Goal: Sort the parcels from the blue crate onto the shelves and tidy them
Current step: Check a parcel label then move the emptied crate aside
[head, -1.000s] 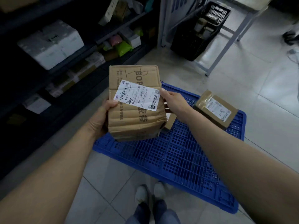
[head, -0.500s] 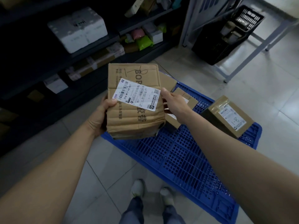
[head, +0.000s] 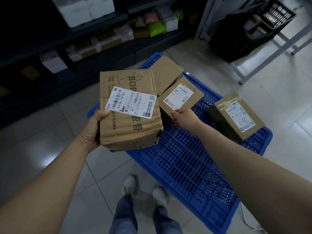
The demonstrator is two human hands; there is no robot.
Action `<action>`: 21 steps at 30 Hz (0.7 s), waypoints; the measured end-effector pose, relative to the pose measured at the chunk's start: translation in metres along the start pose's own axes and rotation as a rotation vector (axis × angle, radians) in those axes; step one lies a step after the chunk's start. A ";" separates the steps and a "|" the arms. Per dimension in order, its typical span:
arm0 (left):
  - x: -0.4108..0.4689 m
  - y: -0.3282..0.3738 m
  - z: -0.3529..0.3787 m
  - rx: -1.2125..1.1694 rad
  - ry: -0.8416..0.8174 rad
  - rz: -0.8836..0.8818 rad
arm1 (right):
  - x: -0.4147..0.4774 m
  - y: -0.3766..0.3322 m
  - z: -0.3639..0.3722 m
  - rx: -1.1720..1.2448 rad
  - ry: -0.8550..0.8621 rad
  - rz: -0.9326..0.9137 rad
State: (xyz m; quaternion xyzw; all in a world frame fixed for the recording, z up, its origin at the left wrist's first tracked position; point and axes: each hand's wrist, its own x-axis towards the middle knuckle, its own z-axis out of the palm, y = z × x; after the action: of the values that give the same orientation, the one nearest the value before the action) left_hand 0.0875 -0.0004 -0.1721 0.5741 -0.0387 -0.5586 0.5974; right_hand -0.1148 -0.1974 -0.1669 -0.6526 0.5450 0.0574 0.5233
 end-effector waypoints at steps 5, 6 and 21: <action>0.002 -0.020 -0.004 -0.070 0.052 0.016 | 0.013 0.018 0.000 -0.029 0.005 -0.011; 0.003 -0.023 -0.006 -0.077 0.058 0.021 | 0.015 0.019 0.000 -0.030 0.008 -0.012; 0.002 -0.009 -0.023 -0.113 0.064 -0.023 | 0.031 -0.016 0.016 0.126 -0.071 -0.032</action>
State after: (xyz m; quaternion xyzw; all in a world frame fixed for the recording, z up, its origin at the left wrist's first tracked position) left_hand 0.0984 0.0155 -0.1873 0.5576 0.0183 -0.5481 0.6232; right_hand -0.0819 -0.2080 -0.1843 -0.6244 0.5182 0.0379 0.5832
